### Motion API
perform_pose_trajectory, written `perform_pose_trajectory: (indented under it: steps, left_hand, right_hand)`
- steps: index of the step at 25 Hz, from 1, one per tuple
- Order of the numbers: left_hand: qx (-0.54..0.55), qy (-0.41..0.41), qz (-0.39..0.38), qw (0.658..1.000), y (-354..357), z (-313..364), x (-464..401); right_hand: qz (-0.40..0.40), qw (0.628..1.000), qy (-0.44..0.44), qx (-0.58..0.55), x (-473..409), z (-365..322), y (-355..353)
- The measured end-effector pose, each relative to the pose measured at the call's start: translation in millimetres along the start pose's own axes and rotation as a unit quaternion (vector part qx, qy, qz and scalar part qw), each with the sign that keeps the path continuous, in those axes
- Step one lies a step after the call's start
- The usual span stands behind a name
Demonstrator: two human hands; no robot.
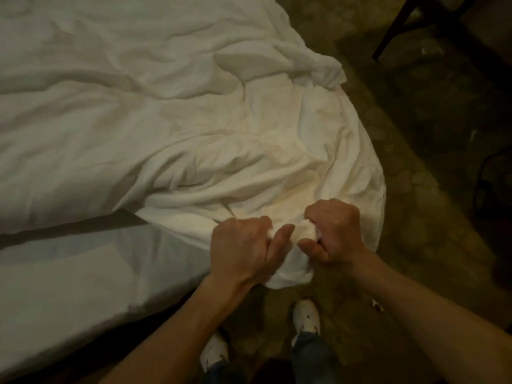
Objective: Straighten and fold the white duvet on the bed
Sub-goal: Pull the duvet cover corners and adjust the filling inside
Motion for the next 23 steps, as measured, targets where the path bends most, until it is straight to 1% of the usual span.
perform_pose_trajectory:
  steps: [2, 4, 8, 10, 11, 13, 14, 16, 19, 21, 23]
  left_hand:
    - [0.004, -0.027, -0.048, 0.998, 16, 5, 2]
    - [-0.002, -0.035, -0.087, 0.996, 36, 1, 8]
    - [-0.024, 0.011, -0.121, 0.992, 53, -6, 25]
    - [-0.044, 0.057, -0.126, 0.989, 55, 3, 30]
    - [-0.059, 0.098, -0.134, 0.984, 60, 14, 31]
    - [-0.073, 0.191, -0.170, 0.964, 85, 46, 36]
    - [-0.075, 0.215, -0.193, 0.954, 101, 61, 38]
    - [-0.074, 0.209, -0.238, 0.946, 137, 74, 32]
    - [-0.074, 0.175, -0.265, 0.945, 178, 55, 18]
    - [-0.077, 0.171, -0.283, 0.941, 188, 44, 9]
    - [-0.047, 0.158, -0.281, 0.946, 176, 41, 0]
  right_hand:
    - [-0.022, 1.000, 0.011, 0.004, 11, 9, -2]
    - [-0.048, 0.998, 0.035, 0.000, 28, 17, 12]
    - [-0.070, 0.989, 0.121, -0.045, 79, 30, 23]
    - [-0.054, 0.983, 0.168, -0.039, 116, 41, 11]
    - [-0.043, 0.982, 0.182, -0.024, 132, 48, 6]
    - [-0.037, 0.975, 0.221, 0.000, 157, 66, 2]
    - [-0.036, 0.969, 0.244, 0.006, 165, 77, 3]
    - [-0.023, 0.960, 0.280, 0.005, 177, 94, 6]
    - [-0.019, 0.958, 0.285, 0.013, 177, 104, 10]
    - [-0.029, 0.961, 0.274, 0.016, 168, 104, 14]
    - [-0.030, 0.964, 0.265, 0.001, 148, 99, 19]
Point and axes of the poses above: each hand's wrist, its own x-axis away from the middle knuckle, its own y-axis out of the palm, z = x × y, the point moved 5 cm from there along -x, towards the middle knuckle, and after that the axes turned 5 degrees about -x, right-handed, at the moved point
